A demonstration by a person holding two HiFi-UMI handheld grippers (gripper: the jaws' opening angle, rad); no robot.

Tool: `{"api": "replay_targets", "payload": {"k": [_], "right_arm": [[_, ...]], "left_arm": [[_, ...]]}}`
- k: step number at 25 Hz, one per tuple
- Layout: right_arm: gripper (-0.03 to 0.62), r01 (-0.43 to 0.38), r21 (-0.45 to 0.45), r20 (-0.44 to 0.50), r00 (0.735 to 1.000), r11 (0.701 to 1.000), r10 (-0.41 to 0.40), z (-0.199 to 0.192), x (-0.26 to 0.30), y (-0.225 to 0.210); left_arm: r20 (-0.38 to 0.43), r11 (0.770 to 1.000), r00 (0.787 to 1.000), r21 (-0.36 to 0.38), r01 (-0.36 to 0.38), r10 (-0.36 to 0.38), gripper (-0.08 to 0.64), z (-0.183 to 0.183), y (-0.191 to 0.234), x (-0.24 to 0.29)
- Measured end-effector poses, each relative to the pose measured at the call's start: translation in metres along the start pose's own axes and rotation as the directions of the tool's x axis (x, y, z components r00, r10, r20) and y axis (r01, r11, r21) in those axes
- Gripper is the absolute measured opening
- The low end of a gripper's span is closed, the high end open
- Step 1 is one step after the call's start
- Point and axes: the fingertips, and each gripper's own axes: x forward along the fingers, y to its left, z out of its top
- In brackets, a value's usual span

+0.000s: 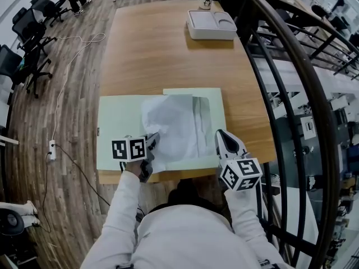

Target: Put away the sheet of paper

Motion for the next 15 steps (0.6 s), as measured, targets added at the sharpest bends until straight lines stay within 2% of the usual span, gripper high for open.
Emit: {"api": "replay_targets", "payload": {"k": [8, 15], "right_arm": [[0.028, -0.003, 0.006, -0.004, 1.0, 1.0, 0.003, 0.0, 0.003, 0.0], [0.028, -0.009, 0.006, -0.004, 1.0, 1.0, 0.009, 0.0, 0.006, -0.002]], "left_arm": [[-0.056, 0.999, 0.998, -0.006, -0.041, 0.04, 0.017, -0.007, 0.013, 0.005], [-0.038, 0.999, 0.999, -0.024, -0.037, 0.037, 0.017, -0.006, 0.013, 0.008]]}}
